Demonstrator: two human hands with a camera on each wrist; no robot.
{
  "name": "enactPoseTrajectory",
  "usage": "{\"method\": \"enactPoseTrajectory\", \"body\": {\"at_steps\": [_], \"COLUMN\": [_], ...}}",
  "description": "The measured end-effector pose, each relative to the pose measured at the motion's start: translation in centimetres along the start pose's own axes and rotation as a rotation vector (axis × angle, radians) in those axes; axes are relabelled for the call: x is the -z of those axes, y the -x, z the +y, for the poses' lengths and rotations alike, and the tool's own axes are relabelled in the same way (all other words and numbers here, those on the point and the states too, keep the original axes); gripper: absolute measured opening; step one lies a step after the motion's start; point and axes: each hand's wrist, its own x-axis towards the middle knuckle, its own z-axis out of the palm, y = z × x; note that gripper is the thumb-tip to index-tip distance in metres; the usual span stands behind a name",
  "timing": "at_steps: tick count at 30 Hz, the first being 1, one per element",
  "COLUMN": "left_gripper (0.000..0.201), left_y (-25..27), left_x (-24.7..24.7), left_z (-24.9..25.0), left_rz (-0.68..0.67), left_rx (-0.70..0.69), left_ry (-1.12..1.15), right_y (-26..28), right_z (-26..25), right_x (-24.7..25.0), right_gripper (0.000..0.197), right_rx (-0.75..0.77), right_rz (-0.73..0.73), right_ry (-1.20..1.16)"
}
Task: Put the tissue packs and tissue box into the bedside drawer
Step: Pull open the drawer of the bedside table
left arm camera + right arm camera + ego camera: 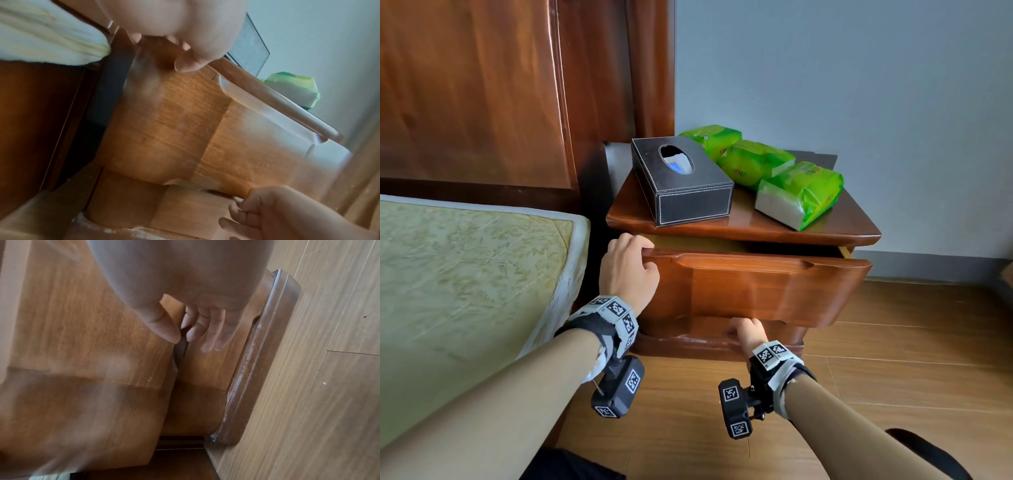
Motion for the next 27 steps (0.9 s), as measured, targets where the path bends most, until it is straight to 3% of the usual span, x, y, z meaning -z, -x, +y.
{"method": "enactPoseTrajectory", "body": {"at_steps": [3, 7, 11, 14, 16, 18, 21, 23, 27], "left_gripper": [0.025, 0.023, 0.026, 0.023, 0.022, 0.024, 0.026, 0.029, 0.032], "left_y": [-0.3, -0.9, -1.3, -1.7, -2.0, -2.3, -2.8, -3.1, -3.5], "left_x": [0.2, 0.3, 0.6, 1.2, 1.5, 1.8, 1.8, 1.7, 1.6], "left_z": [0.5, 1.6, 3.0, 3.3, 3.3, 3.5, 3.4, 3.3, 3.0], "left_rz": [-0.071, -0.142, -0.316, -0.401, -0.426, -0.449, -0.463, -0.479, -0.509], "left_rx": [-0.008, 0.099, 0.144, 0.117, 0.103, 0.087, 0.078, 0.098, 0.111], "left_ry": [-0.032, 0.008, -0.044, -0.088, -0.130, -0.148, -0.115, -0.079, -0.072], "right_y": [2.1, 5.0, 8.4, 10.6, 10.9, 10.3, 9.1, 8.5, 8.2], "right_z": [-1.1, -4.8, -9.5, -12.0, -12.9, -13.3, -13.7, -14.1, -14.5], "right_x": [0.6, 3.1, 6.0, 7.8, 8.7, 9.3, 10.1, 10.4, 10.1], "right_gripper": [0.014, 0.023, 0.014, 0.019, 0.034, 0.054, 0.079, 0.077, 0.060], "right_rx": [-0.025, 0.080, 0.395, 0.752, 0.936, 0.901, 0.632, 0.575, 0.600], "right_rz": [0.007, -0.052, -0.134, 0.012, 0.115, 0.134, 0.086, 0.091, 0.155], "right_ry": [0.040, 0.279, 0.413, 0.562, 0.733, 0.910, 1.155, 1.222, 1.210]}}
